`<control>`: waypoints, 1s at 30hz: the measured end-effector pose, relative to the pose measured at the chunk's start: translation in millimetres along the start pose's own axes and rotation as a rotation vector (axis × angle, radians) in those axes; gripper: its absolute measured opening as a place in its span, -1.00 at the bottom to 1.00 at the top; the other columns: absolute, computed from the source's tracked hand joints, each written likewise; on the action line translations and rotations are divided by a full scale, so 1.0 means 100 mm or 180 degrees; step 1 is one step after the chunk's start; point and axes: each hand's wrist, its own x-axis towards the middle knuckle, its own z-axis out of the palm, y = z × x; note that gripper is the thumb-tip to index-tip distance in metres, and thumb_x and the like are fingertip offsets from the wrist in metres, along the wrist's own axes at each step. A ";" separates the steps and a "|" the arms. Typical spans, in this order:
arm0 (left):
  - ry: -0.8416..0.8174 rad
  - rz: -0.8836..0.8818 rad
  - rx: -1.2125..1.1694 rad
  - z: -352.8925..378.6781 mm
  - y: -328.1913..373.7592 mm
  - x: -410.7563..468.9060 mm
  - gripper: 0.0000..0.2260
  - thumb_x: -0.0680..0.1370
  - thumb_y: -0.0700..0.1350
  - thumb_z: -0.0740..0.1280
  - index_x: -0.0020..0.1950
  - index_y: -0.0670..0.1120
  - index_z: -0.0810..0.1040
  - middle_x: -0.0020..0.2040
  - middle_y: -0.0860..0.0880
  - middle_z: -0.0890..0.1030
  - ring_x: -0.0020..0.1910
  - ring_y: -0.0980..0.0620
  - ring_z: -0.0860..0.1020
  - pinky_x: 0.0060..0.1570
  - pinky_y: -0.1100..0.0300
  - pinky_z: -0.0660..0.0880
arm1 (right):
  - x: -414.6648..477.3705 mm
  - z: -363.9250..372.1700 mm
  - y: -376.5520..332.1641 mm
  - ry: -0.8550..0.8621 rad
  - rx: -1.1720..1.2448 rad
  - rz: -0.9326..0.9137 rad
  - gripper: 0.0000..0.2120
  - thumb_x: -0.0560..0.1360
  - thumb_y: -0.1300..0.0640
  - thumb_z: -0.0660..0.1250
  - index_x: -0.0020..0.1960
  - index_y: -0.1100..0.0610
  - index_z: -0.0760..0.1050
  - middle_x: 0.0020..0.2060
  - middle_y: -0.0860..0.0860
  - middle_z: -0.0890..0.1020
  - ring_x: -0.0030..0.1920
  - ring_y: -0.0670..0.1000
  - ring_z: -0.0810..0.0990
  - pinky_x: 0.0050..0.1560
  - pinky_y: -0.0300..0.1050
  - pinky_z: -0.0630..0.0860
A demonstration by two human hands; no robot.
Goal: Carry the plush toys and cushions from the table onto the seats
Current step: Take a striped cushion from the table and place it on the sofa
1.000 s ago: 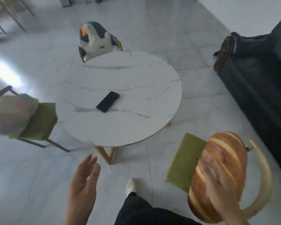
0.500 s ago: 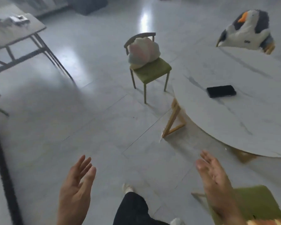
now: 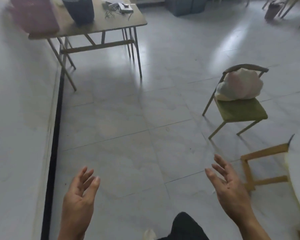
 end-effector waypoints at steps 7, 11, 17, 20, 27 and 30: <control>0.0134 0.0050 -0.0047 0.53 0.44 1.56 -0.58 0.60 -0.30 0.34 0.42 0.02 0.45 0.21 0.03 0.62 0.06 0.35 0.61 0.37 -0.18 0.44 | 1.55 0.73 -0.48 0.0019 0.0117 -0.0211 -0.36 0.45 -0.18 0.32 0.51 -0.11 0.35 0.33 -0.11 0.51 0.18 -0.22 0.54 0.16 -0.15 0.47; 0.0307 -0.0045 -0.0112 0.92 0.78 2.57 -0.59 0.59 -0.32 0.34 0.35 0.06 0.45 0.22 0.00 0.62 0.07 0.30 0.61 0.35 -0.15 0.49 | 2.72 1.27 -0.85 -0.0226 0.0259 -0.0173 -0.52 0.55 -0.04 0.37 0.44 -0.15 0.38 0.33 -0.13 0.53 0.24 -0.18 0.55 0.15 -0.22 0.46; 0.0645 0.0165 -0.0206 1.07 1.62 3.80 -0.58 0.55 -0.33 0.36 0.19 0.19 0.53 0.05 0.26 0.71 0.10 0.30 0.64 0.17 0.19 0.52 | 4.13 2.03 -2.06 -0.0675 0.0369 -0.0452 -0.56 0.49 -0.06 0.38 0.34 -0.26 0.40 0.28 -0.25 0.56 0.27 -0.22 0.56 0.08 -0.35 0.48; 0.0918 0.0277 -0.0390 1.10 1.94 4.40 -0.61 0.52 -0.27 0.36 0.22 0.16 0.55 0.10 0.24 0.71 0.10 0.26 0.66 0.20 0.10 0.54 | 4.75 2.40 -2.69 -0.0911 0.0266 -0.0693 -0.45 0.41 -0.16 0.36 0.40 -0.21 0.40 0.29 -0.24 0.57 0.27 -0.24 0.57 0.08 -0.36 0.50; 0.1198 0.0177 -0.0666 1.25 2.19 6.29 -0.56 0.57 -0.41 0.31 0.21 0.12 0.54 0.17 0.09 0.65 0.10 0.28 0.65 0.21 0.11 0.51 | 6.41 3.59 -3.60 -0.1130 0.0022 -0.1008 -0.42 0.40 -0.15 0.35 0.42 -0.19 0.37 0.32 -0.21 0.56 0.29 -0.21 0.56 0.05 -0.43 0.51; 0.1178 0.0188 -0.0744 1.28 2.44 7.28 -0.56 0.57 -0.39 0.32 0.21 0.14 0.52 0.22 0.08 0.62 0.09 0.33 0.64 0.18 0.18 0.52 | 7.13 4.18 -4.10 -0.1145 -0.0047 -0.1102 -0.37 0.41 -0.13 0.35 0.47 -0.13 0.34 0.38 -0.11 0.54 0.30 -0.18 0.55 0.08 -0.39 0.48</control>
